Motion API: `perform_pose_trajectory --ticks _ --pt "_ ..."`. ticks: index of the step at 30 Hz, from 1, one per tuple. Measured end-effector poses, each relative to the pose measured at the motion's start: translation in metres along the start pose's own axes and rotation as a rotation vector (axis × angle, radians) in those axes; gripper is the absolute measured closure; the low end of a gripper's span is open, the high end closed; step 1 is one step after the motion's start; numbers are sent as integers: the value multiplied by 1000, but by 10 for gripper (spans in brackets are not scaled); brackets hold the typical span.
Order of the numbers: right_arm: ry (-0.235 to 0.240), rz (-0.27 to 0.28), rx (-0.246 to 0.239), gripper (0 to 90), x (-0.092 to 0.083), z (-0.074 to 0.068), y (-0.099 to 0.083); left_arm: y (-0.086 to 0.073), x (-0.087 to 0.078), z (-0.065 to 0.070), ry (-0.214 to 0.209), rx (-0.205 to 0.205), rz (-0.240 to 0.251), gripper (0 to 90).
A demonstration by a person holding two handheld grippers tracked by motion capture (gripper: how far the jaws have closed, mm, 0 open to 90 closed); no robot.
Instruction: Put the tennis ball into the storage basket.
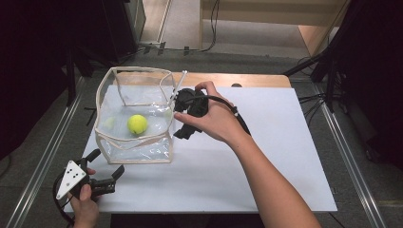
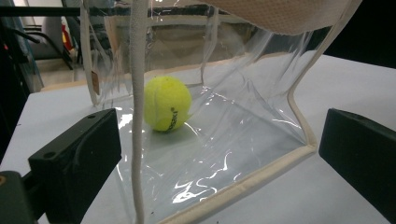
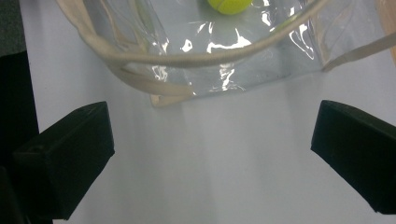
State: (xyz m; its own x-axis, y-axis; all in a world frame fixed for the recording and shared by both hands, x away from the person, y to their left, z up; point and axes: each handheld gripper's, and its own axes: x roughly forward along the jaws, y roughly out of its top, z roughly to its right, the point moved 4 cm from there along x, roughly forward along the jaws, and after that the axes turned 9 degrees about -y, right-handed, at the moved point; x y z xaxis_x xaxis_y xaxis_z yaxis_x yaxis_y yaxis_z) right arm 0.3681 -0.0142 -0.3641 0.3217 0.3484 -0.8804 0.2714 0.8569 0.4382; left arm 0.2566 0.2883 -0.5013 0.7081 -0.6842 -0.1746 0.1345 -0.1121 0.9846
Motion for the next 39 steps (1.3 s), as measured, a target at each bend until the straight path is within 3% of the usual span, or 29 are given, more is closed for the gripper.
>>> perform_pose_trajectory --ticks 21,39 --pt "0 26 76 0 11 -2 -43 0 0 0 0 3 -4 0" --pt "-23 57 111 0 20 -7 -78 0 0 0 0 5 -5 0"
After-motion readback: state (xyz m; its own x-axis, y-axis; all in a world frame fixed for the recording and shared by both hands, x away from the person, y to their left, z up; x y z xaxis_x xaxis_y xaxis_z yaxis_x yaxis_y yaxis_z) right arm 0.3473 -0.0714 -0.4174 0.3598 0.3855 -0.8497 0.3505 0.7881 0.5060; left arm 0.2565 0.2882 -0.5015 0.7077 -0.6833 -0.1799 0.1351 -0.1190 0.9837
